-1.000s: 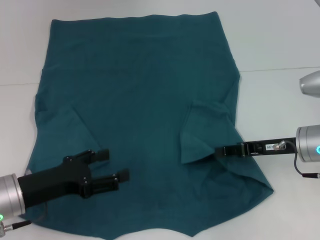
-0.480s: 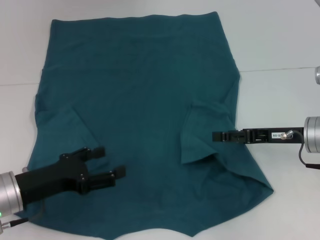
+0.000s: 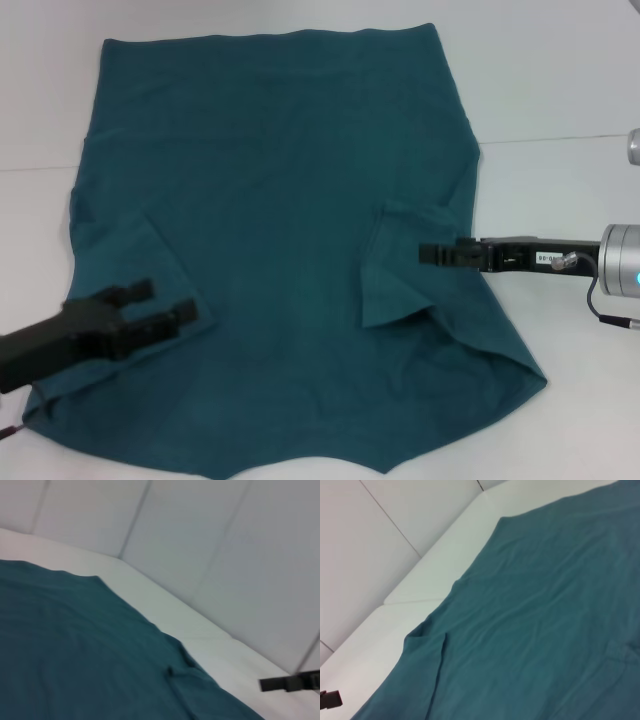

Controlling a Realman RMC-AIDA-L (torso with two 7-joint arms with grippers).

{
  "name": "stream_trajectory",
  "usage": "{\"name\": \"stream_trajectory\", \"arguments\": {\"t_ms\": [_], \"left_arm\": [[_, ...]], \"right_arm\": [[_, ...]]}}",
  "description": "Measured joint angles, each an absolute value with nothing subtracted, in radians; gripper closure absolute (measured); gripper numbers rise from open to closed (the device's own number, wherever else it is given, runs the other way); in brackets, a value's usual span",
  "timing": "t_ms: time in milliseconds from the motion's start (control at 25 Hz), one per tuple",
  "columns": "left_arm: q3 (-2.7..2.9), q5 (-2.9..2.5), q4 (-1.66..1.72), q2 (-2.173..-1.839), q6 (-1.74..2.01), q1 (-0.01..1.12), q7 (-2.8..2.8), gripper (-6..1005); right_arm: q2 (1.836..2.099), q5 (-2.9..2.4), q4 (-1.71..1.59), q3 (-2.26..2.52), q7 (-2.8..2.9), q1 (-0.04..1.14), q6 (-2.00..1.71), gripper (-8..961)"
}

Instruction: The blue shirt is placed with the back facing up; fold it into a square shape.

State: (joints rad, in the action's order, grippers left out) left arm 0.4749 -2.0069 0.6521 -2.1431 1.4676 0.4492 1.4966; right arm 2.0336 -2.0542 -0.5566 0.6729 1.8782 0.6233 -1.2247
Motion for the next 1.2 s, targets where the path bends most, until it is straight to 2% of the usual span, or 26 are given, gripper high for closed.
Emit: {"name": "stream_trajectory", "arguments": {"t_ms": [680, 1200], "left_arm": [[0.334, -2.160, 0.769, -2.109, 1.407, 0.383, 1.715, 52], [0.292, -2.261, 0.774, -2.104, 1.401, 0.357, 1.793, 51]], "right_arm": [[2.046, -2.040, -0.554, 0.681, 1.886, 0.645, -1.200, 38], [2.036, -2.040, -0.555, 0.674, 1.899, 0.646, -1.193, 39]]}}
